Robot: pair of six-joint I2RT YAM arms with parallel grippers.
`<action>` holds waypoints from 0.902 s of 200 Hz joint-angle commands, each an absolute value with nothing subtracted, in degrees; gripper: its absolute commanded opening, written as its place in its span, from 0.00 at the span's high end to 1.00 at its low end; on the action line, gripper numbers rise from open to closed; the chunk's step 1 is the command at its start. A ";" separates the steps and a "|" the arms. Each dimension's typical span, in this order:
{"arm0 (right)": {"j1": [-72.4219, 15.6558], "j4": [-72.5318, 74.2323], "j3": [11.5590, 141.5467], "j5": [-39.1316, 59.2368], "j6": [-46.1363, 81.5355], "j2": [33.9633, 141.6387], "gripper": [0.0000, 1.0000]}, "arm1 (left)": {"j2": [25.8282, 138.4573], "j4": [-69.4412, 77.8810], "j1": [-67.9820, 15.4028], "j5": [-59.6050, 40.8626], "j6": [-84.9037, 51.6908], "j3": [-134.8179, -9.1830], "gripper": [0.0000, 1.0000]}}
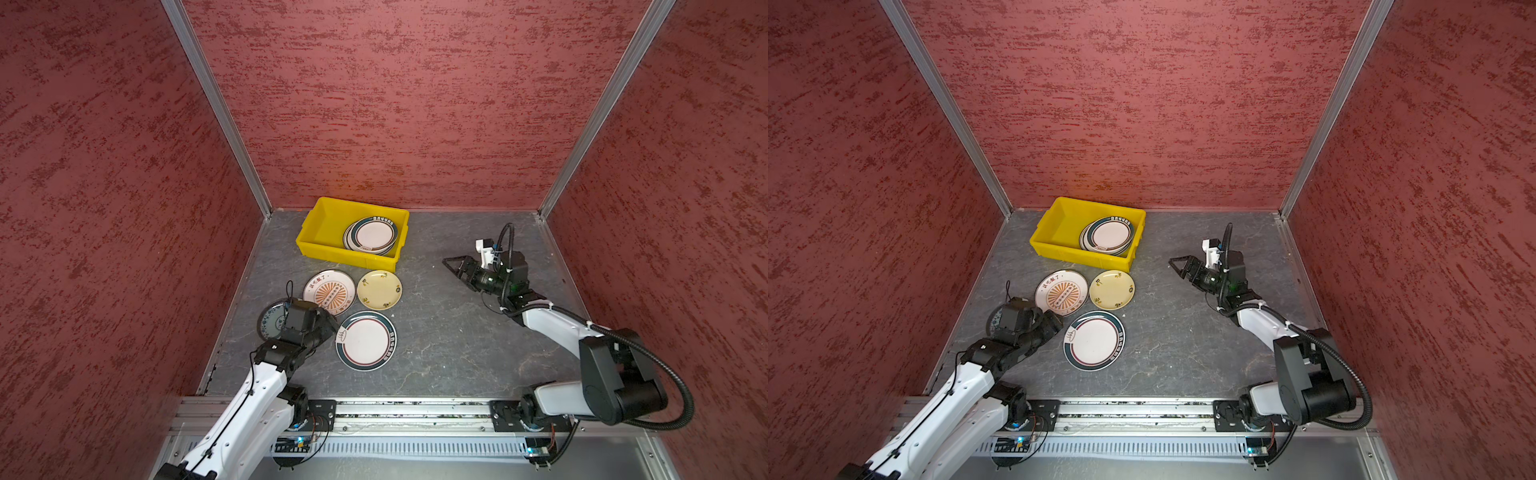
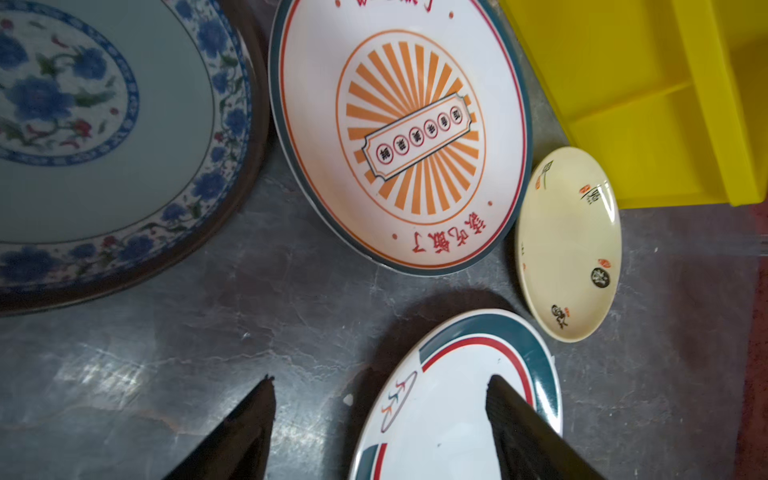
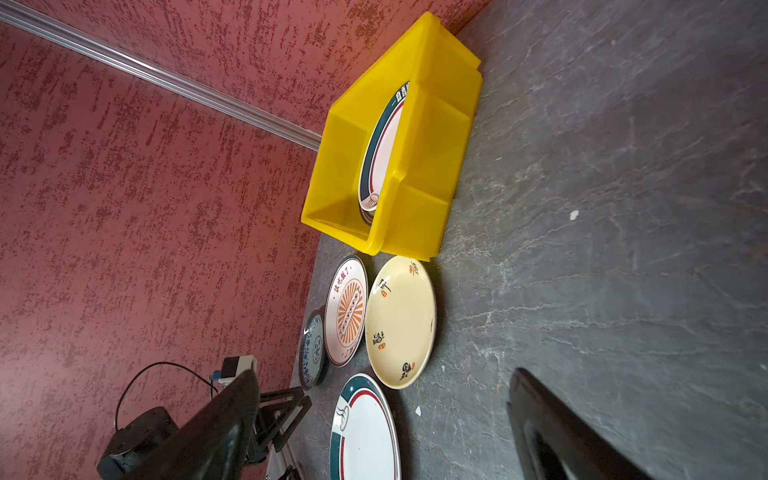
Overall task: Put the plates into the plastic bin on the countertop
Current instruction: 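Move left gripper down to the green-rimmed plate nearest the robot, then pinch the plate rim with left gripper and slide it away from other plates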
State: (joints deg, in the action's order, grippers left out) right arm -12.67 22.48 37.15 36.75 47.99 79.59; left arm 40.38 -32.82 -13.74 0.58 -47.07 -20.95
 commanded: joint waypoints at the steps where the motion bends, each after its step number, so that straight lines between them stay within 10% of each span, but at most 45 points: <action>1: -13.01 23.95 39.05 35.96 47.49 79.66 0.06 | 42.19 -29.81 -12.28 -3.19 -48.32 -19.95 0.27; 180: -12.98 23.63 38.50 34.29 48.04 81.21 0.06 | 51.99 -18.02 -11.61 -7.84 -44.25 -15.30 0.40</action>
